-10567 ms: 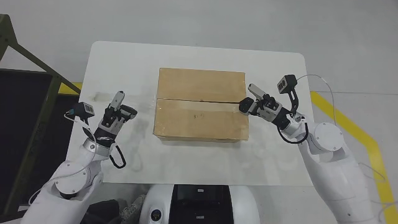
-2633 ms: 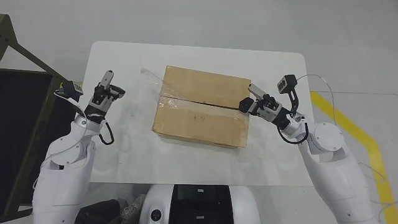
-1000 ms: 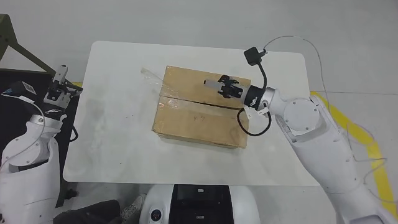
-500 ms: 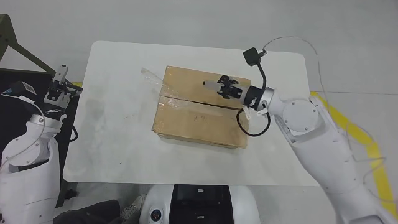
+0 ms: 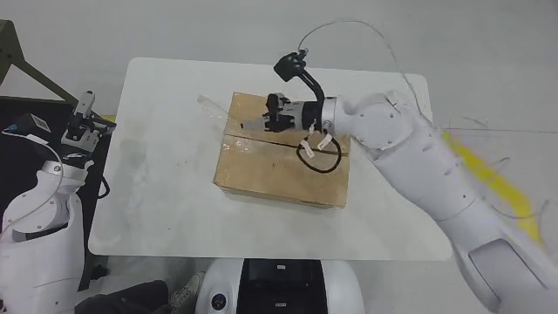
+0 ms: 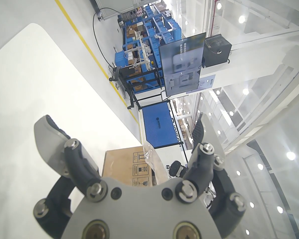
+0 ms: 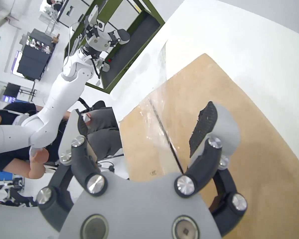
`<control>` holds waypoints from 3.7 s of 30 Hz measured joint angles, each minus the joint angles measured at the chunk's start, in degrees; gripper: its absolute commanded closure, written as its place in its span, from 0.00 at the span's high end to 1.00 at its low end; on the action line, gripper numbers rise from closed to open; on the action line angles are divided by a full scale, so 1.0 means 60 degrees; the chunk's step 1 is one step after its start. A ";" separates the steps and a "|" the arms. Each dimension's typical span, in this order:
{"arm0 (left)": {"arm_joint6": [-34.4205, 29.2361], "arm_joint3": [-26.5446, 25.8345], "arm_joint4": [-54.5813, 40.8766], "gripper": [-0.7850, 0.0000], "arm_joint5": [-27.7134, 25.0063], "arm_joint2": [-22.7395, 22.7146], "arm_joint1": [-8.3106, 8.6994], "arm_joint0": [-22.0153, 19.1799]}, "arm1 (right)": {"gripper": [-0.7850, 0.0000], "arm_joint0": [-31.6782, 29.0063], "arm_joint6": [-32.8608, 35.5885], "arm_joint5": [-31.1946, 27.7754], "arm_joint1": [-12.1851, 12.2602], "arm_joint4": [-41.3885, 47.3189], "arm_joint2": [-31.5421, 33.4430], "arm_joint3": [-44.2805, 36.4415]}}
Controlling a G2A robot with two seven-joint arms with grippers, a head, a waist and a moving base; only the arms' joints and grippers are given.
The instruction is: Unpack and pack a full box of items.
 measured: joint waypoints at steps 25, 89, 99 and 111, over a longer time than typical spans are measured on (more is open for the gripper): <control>0.0000 0.0000 0.0000 1.00 0.0000 0.0000 0.0000 0.0000 | 1.00 0.1221 -0.0834 -0.0679 -0.0774 -0.1321 -0.1253 0.1396; 0.0000 0.0000 0.0000 1.00 0.0000 0.0000 0.0000 0.0000 | 0.00 0.4478 -0.1395 -0.2517 -0.5427 -0.3384 -0.3428 0.8206; 0.0000 0.0000 0.0000 1.00 0.0000 0.0000 0.0000 0.0000 | 0.00 0.4316 -0.2570 -0.1971 -0.5030 -0.3816 -0.2565 0.7477; 0.0000 0.0000 0.0000 1.00 0.0000 0.0000 0.0000 0.0000 | 0.00 0.1804 -0.2543 -0.0187 -0.3224 -0.5985 0.0017 0.2276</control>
